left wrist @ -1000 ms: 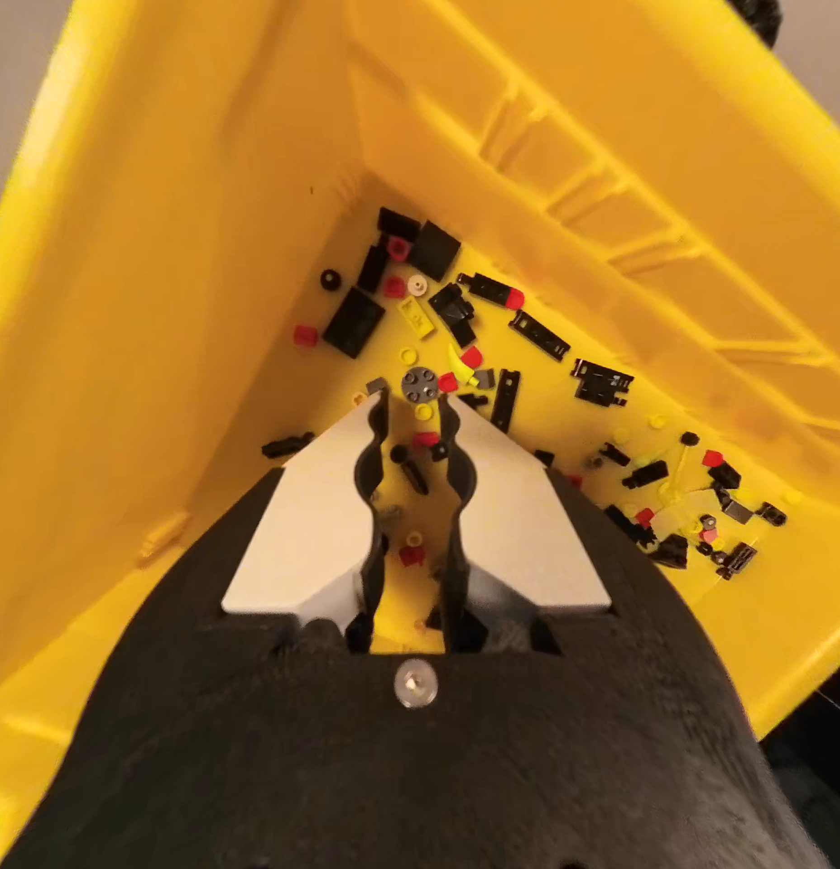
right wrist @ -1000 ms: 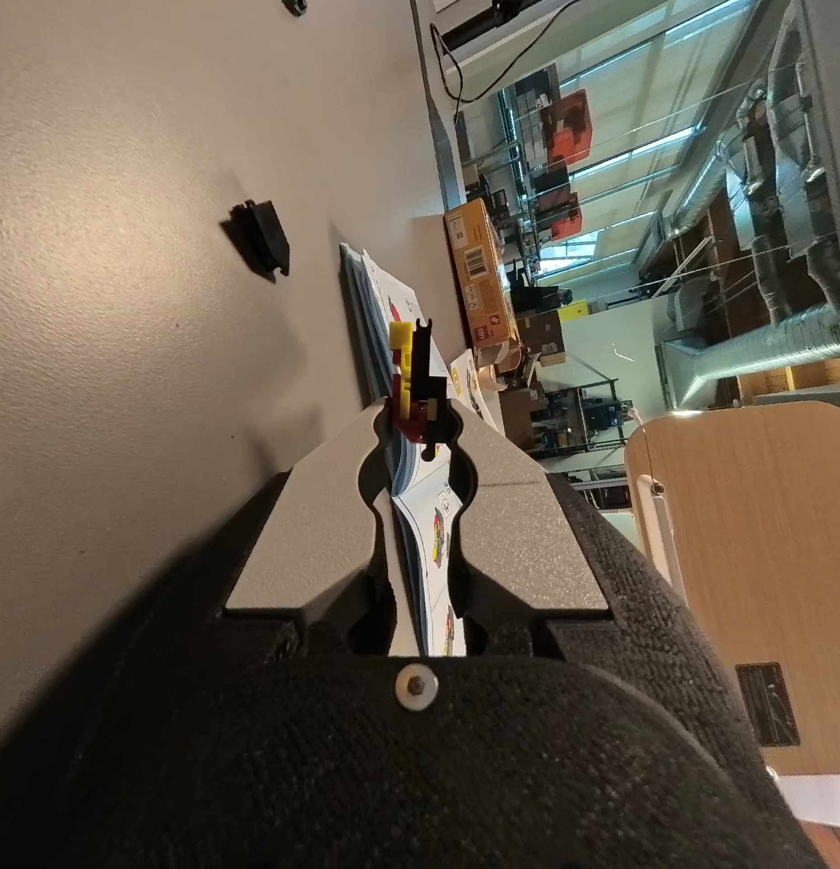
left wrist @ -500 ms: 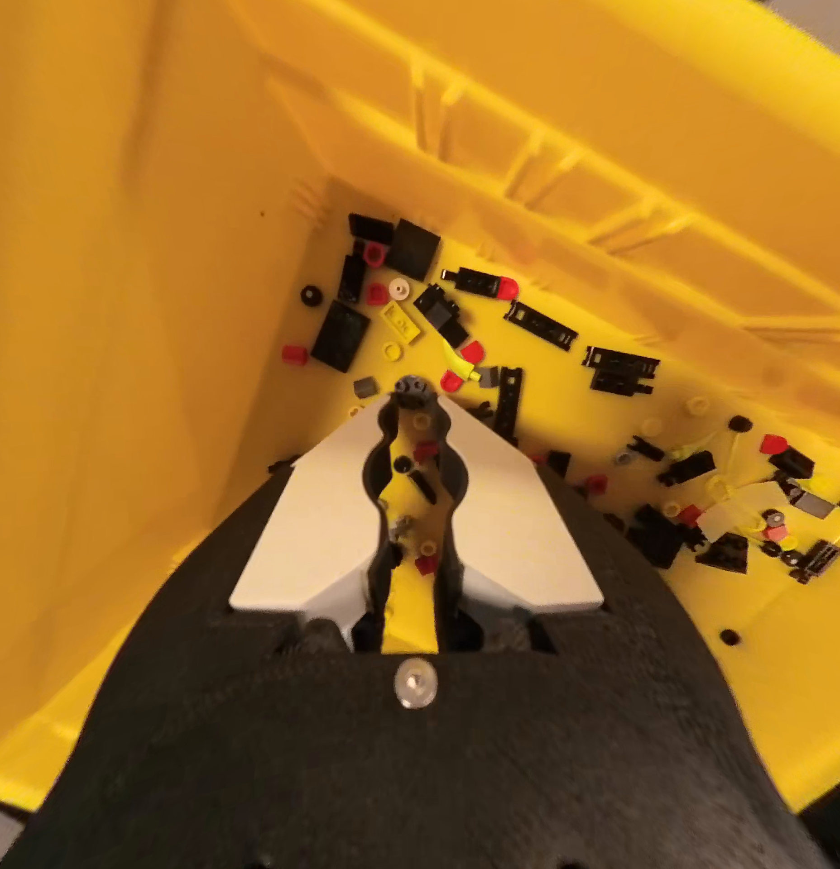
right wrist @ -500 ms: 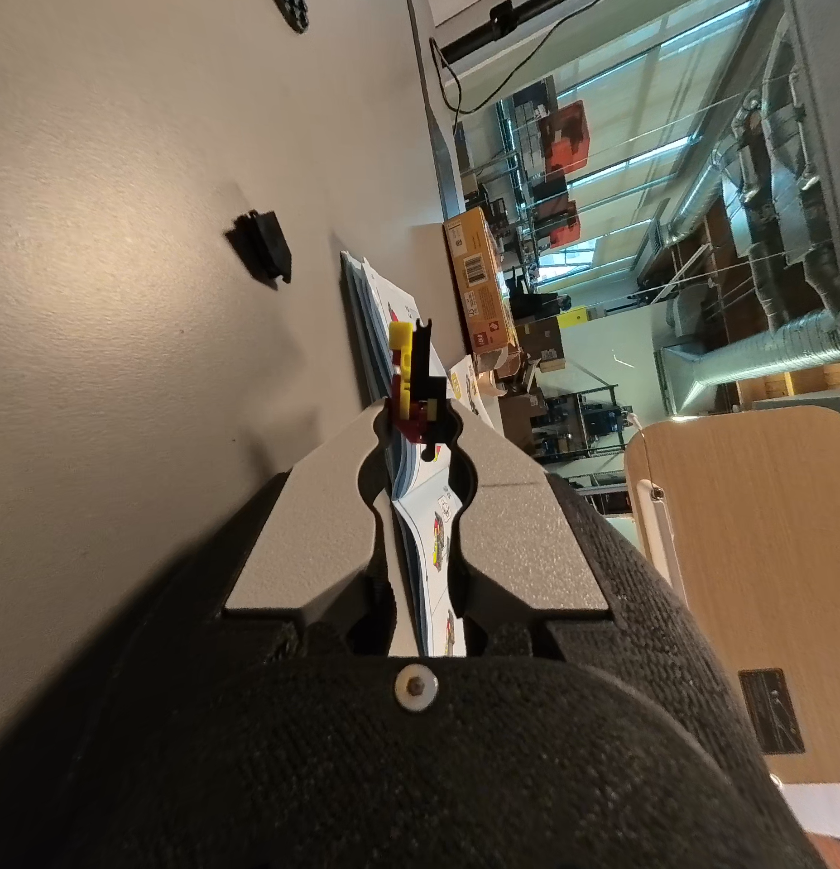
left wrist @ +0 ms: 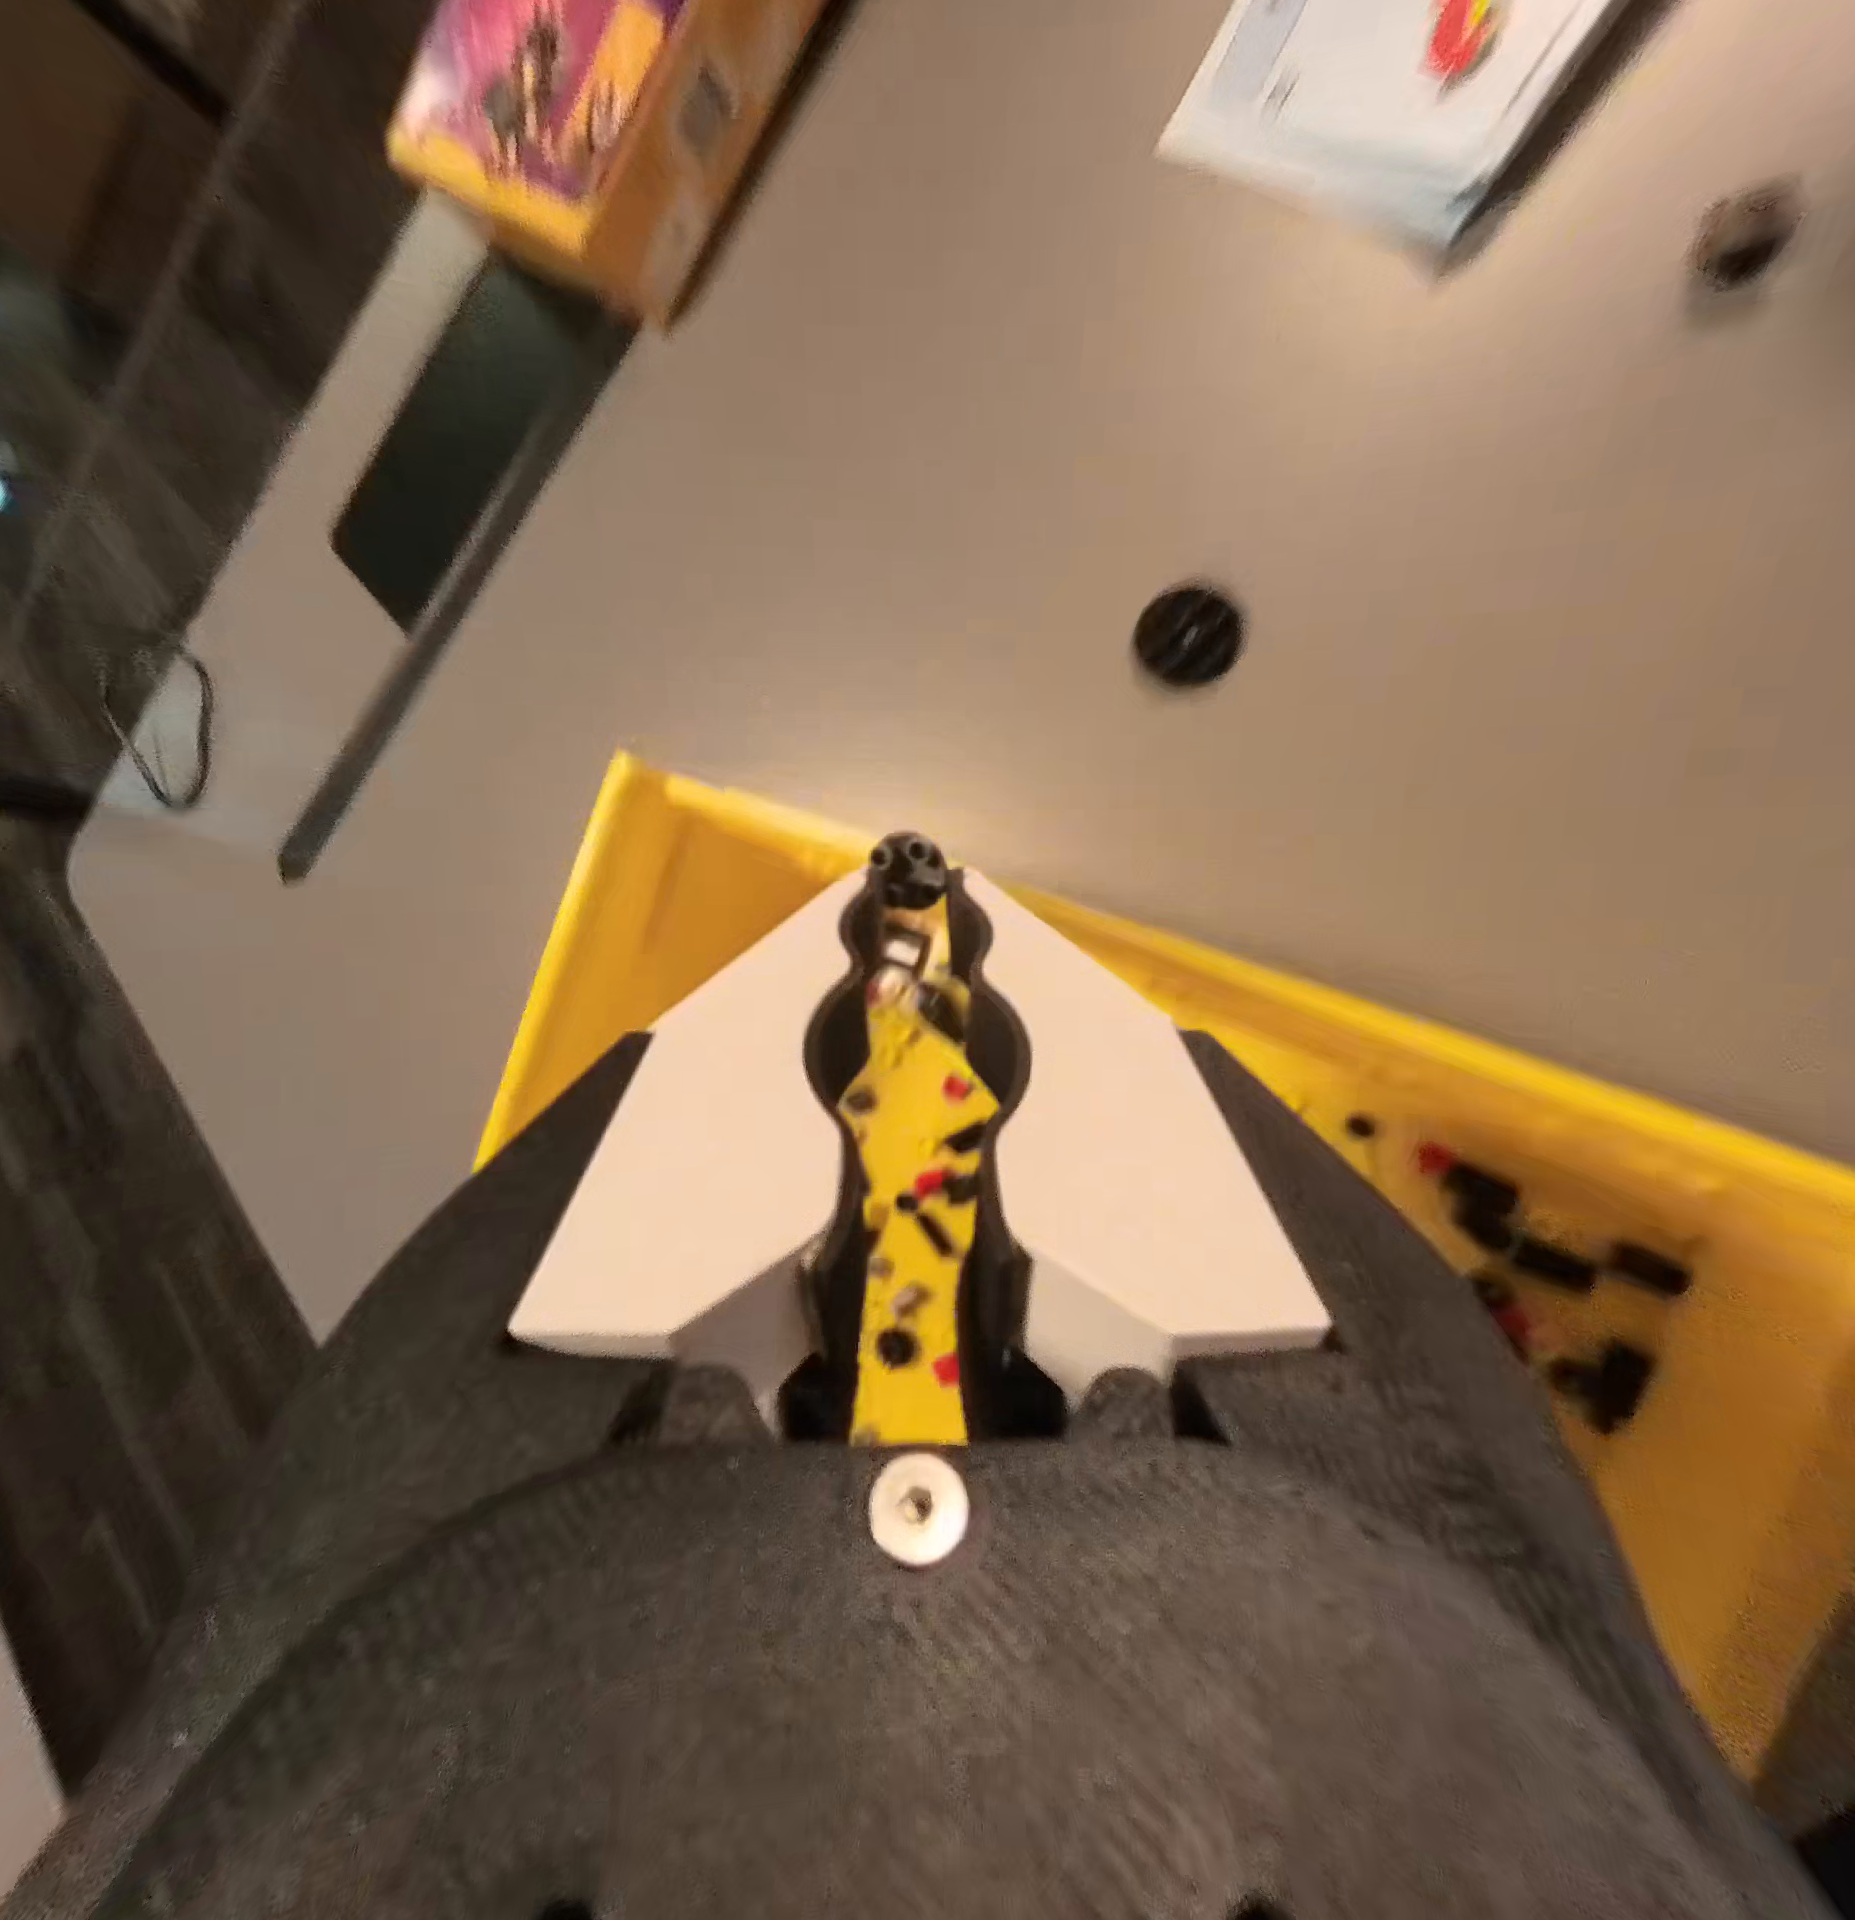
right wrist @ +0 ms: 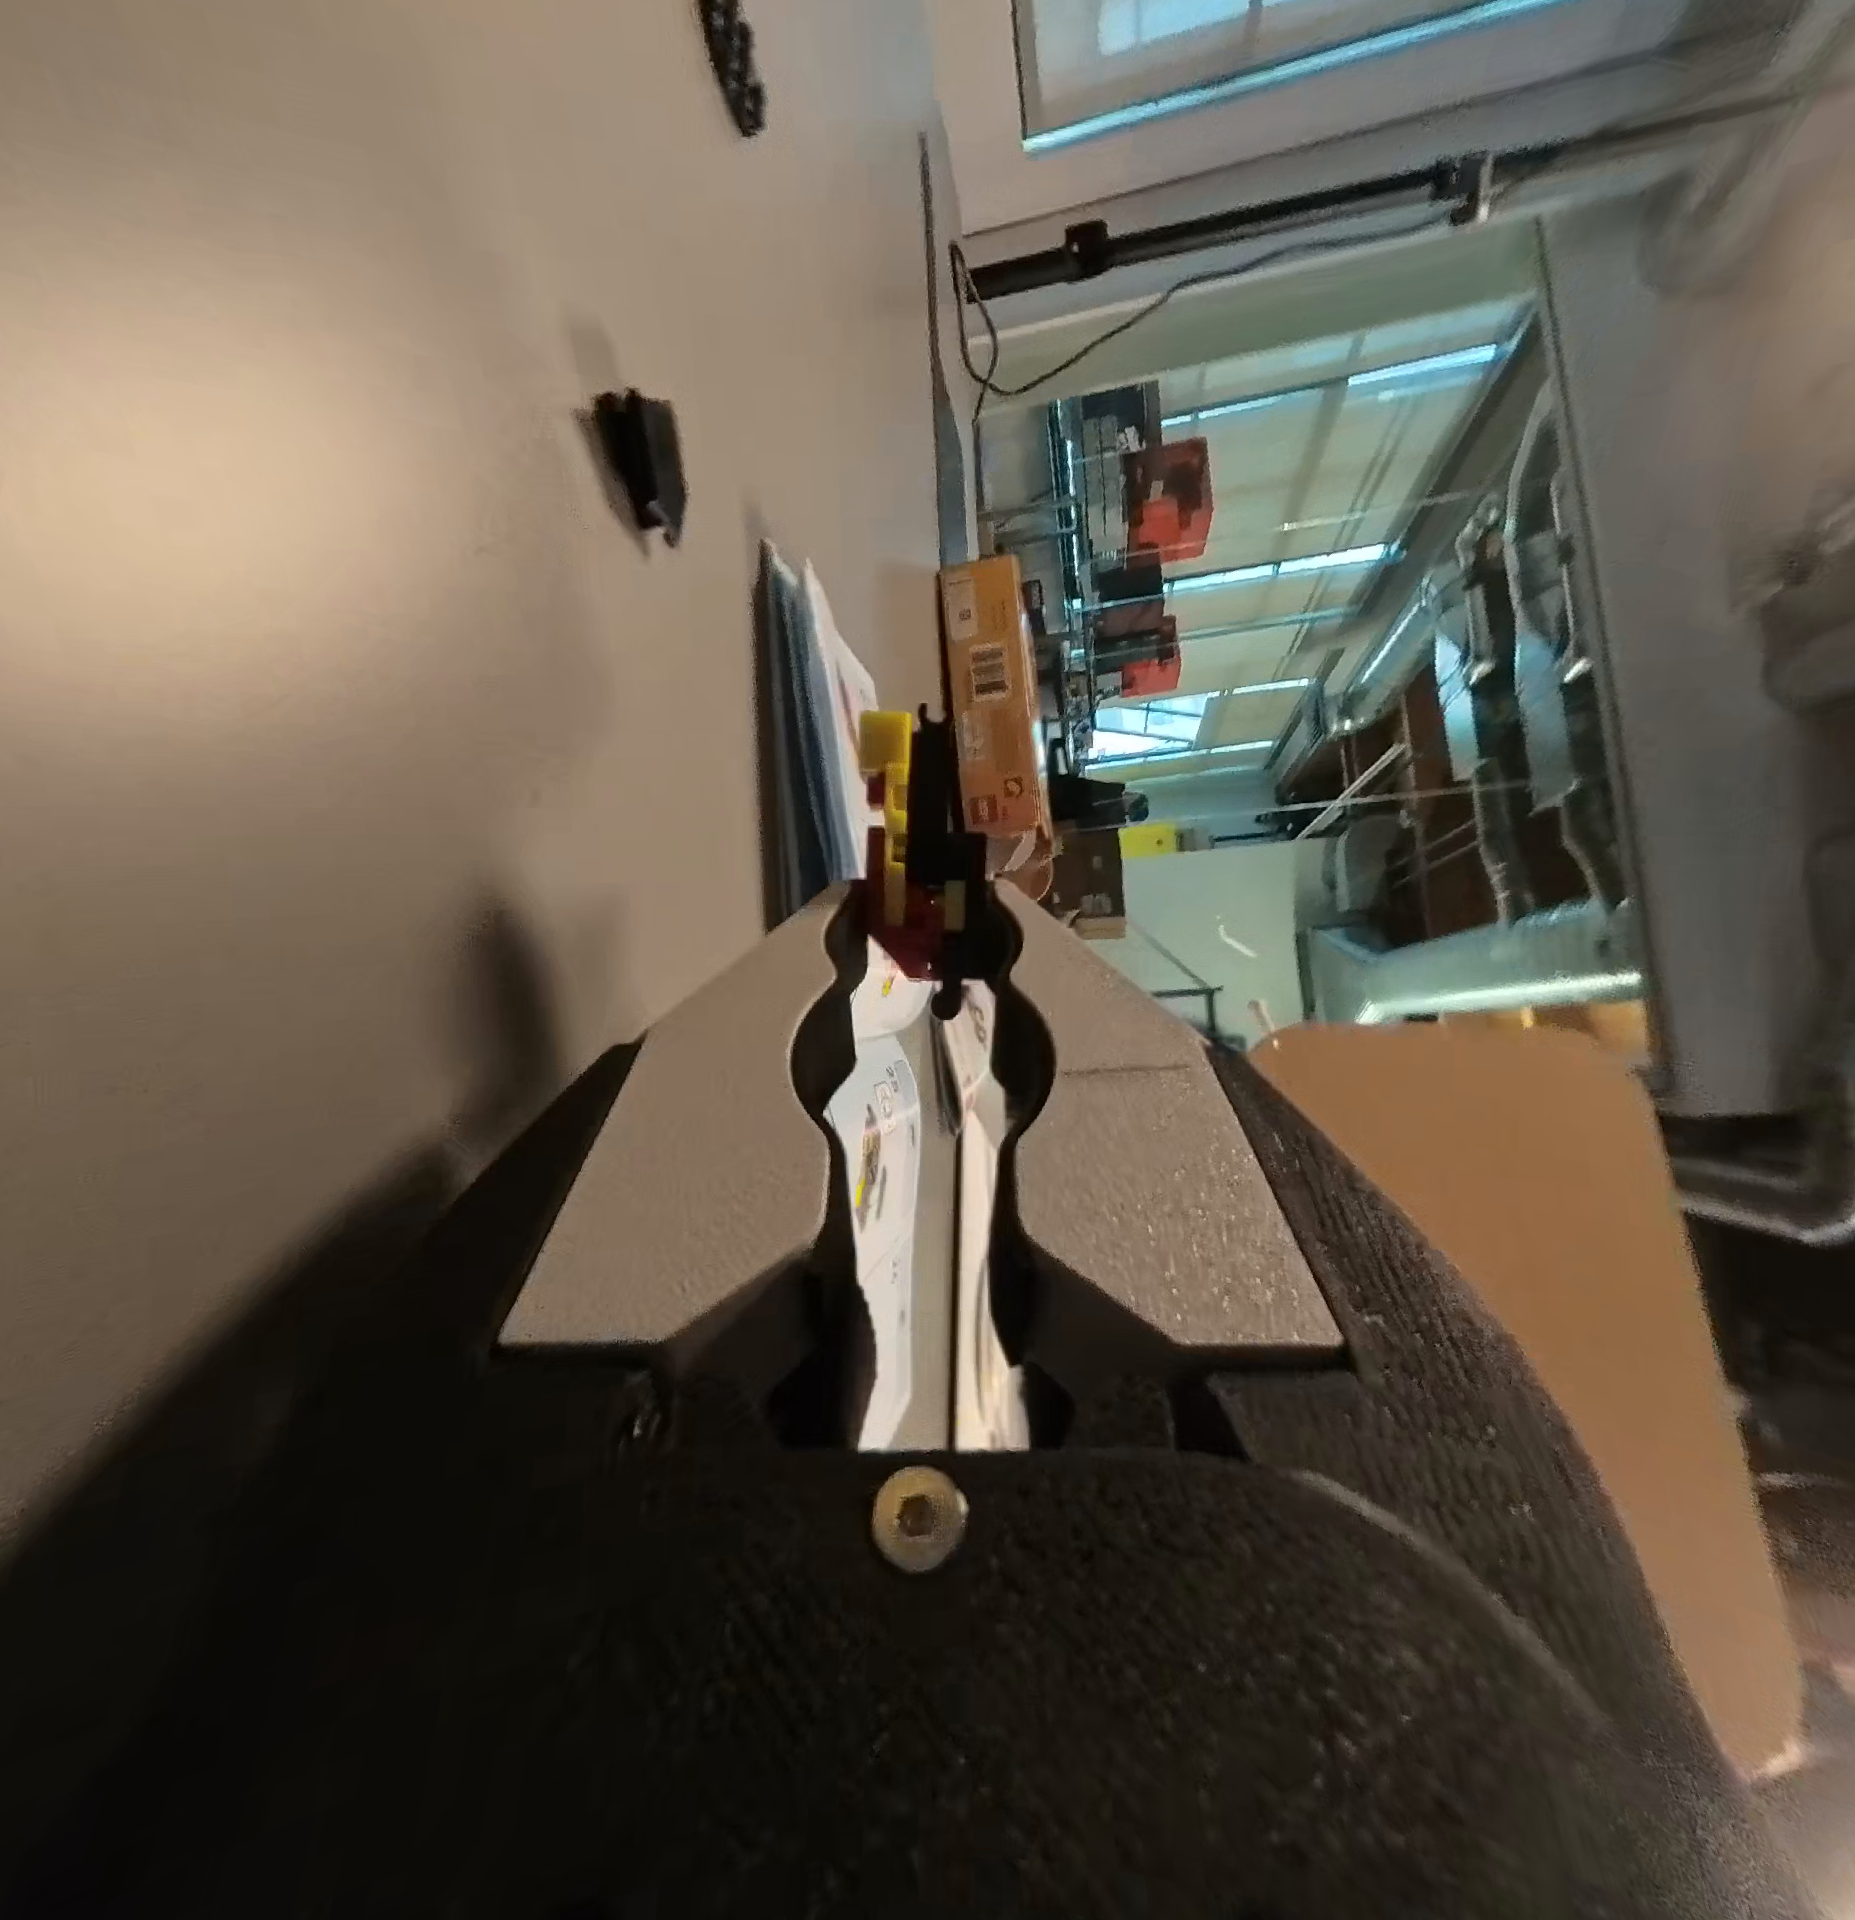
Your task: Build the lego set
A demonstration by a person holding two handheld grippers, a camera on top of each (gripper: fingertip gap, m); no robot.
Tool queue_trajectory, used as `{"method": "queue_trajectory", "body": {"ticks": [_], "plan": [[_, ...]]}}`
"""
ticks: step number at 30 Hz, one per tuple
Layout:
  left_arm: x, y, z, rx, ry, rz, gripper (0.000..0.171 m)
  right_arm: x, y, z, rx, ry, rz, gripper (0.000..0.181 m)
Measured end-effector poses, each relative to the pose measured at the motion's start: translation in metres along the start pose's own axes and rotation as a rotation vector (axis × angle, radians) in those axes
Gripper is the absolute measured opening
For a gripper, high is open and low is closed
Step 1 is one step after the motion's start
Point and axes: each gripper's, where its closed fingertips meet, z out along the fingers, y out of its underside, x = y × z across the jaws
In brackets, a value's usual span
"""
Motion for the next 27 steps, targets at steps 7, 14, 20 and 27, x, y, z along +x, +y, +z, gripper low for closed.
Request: {"method": "queue_trajectory", "body": {"ticks": [7,14,20,27], "plan": [[0.075,-0.073,-0.017,0.078,0.085,0.125,0.011,-0.018,-0.006,-0.021,0.132,-0.017,-0.258,0.019],[0.154,-0.119,0.003,0.09,0.249,0.137,0.011,-0.016,-0.001,-0.036,0.246,-0.017,-0.226,0.019],[0.224,-0.145,0.045,0.165,0.457,0.031,0.011,-0.004,0.007,-0.057,0.267,-0.007,-0.128,0.019],[0.267,-0.172,0.09,0.241,0.658,-0.124,0.011,-0.006,0.023,-0.065,0.239,-0.045,-0.073,0.018]]}}
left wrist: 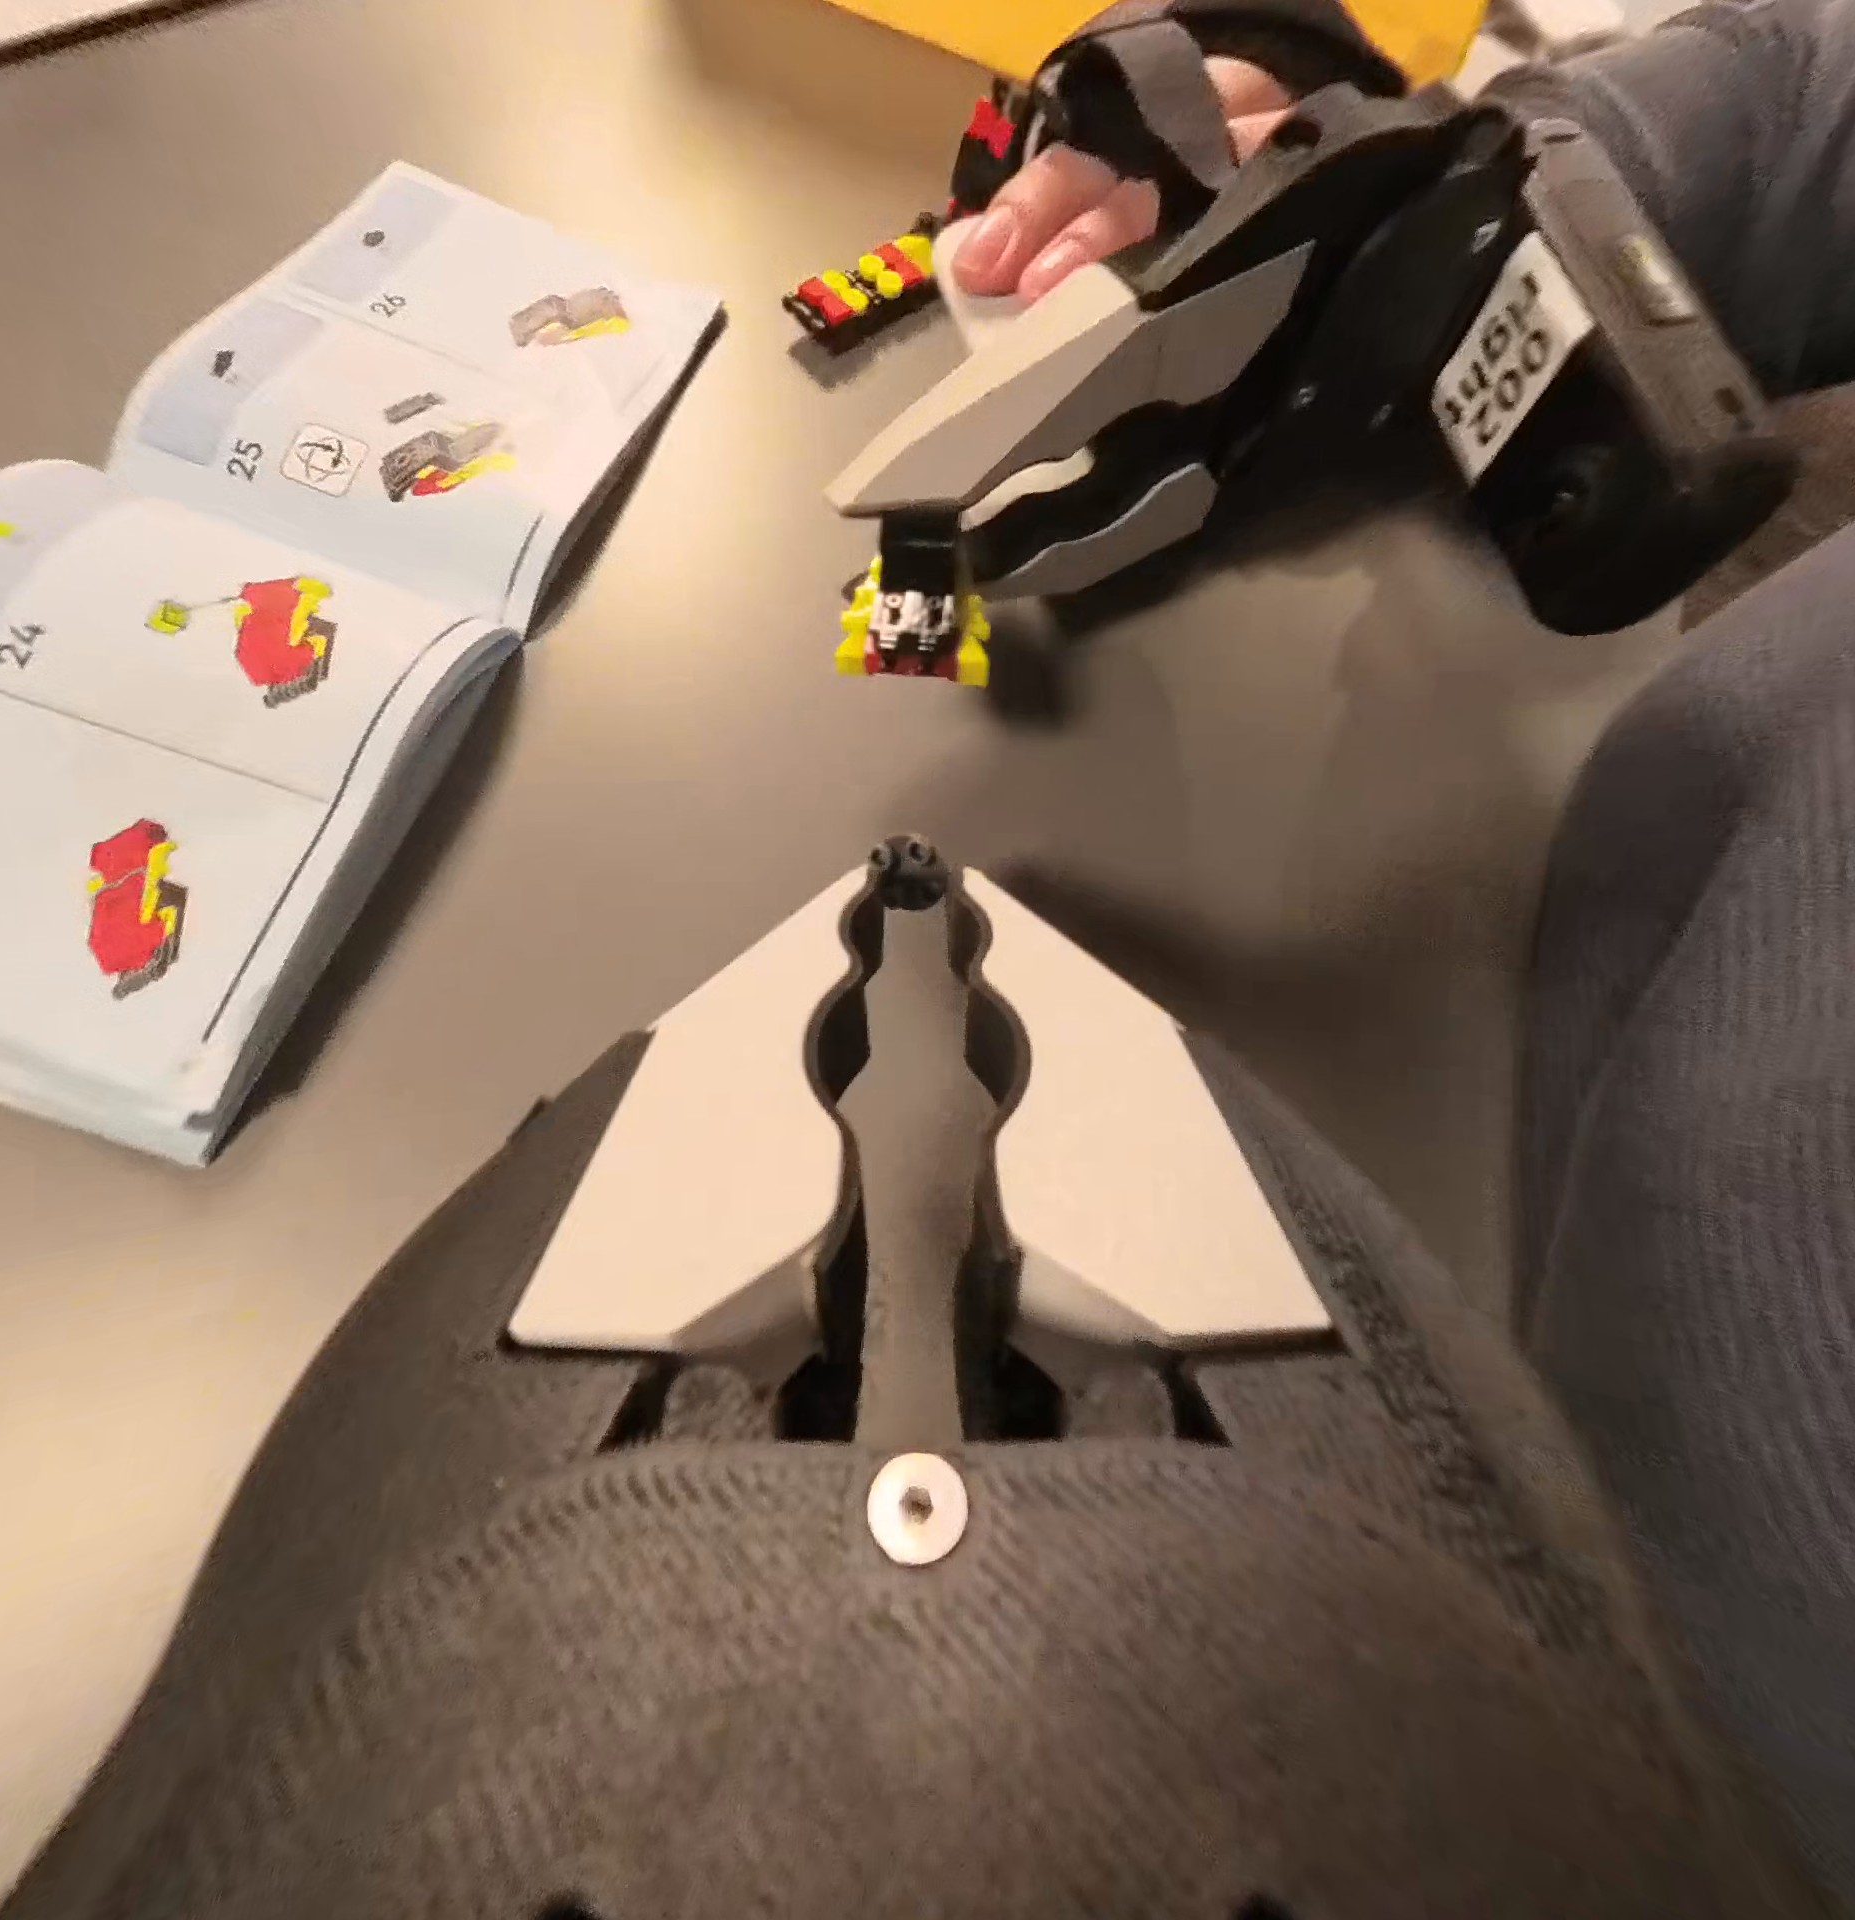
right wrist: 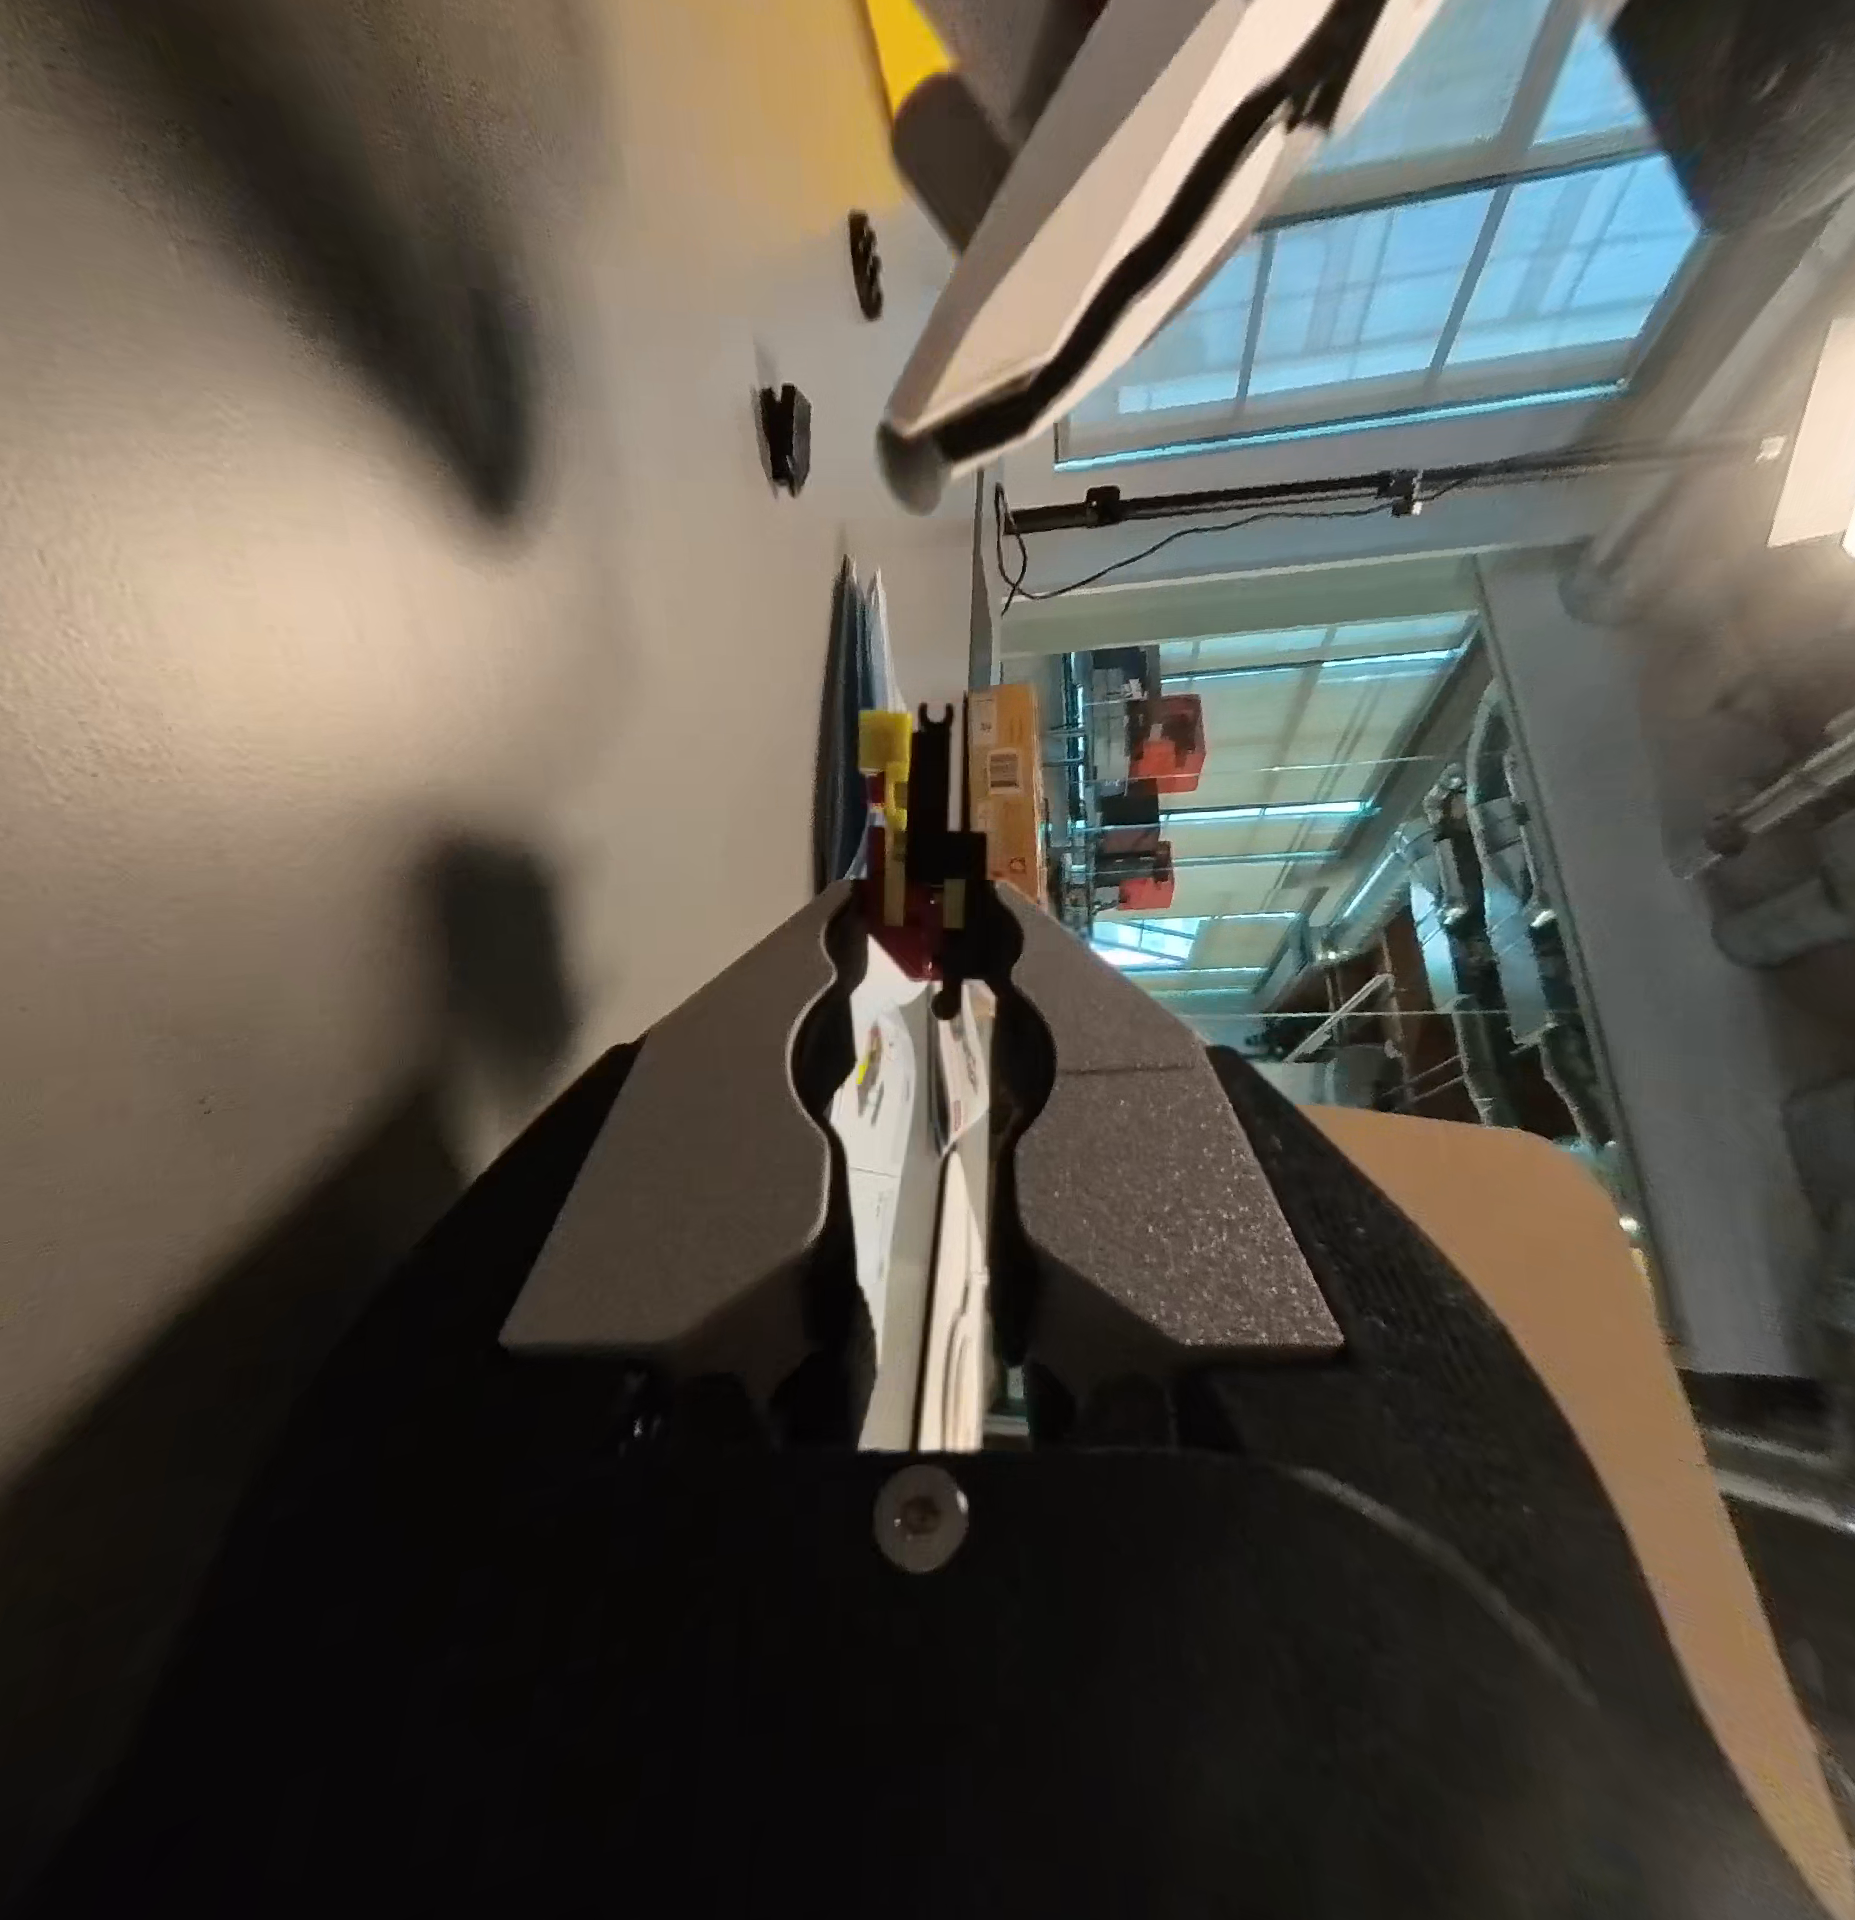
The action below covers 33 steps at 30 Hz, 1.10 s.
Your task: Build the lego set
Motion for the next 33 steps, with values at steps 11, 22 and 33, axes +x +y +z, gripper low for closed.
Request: {"method": "queue_trajectory", "body": {"ticks": [11,22,33], "plan": [[-0.036,0.018,0.015,-0.172,-0.15,0.245,0.011,-0.008,0.0,-0.002,-0.007,-0.038,0.009,0.018],[-0.021,0.038,0.022,-0.38,0.08,0.261,0.026,-0.011,0.002,-0.006,-0.022,-0.046,0.014,0.018],[-0.019,0.032,0.013,-0.23,-0.082,0.104,0.024,-0.011,0.0,-0.009,-0.021,-0.047,0.029,0.019]]}}
